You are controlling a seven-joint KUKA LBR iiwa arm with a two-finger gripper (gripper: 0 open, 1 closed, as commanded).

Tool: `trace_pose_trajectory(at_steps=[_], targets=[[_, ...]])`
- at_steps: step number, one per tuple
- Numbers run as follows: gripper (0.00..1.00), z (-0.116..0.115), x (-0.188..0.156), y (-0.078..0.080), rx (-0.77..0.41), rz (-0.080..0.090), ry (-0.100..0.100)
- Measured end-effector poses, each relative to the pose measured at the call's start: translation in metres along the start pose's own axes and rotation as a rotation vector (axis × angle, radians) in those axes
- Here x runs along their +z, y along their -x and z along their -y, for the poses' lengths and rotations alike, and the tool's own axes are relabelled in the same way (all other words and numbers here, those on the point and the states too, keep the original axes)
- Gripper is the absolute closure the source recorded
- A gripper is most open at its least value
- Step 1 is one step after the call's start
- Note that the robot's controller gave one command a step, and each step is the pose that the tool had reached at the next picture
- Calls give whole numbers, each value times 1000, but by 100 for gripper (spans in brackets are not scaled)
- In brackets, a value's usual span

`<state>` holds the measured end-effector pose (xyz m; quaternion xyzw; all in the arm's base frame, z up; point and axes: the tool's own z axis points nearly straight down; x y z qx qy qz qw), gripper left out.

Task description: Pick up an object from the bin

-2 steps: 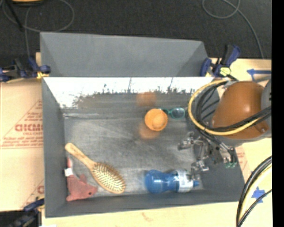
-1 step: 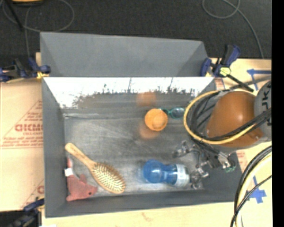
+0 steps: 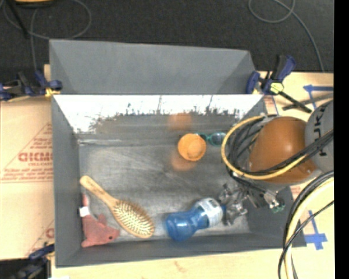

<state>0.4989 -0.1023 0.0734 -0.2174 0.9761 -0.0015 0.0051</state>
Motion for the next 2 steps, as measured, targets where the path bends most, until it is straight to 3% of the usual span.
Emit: trace_pose_trajectory(at_steps=[1,2], targets=[[100,0,0,0,0,0,0],[100,-8,-209,8,26,-5,1]])
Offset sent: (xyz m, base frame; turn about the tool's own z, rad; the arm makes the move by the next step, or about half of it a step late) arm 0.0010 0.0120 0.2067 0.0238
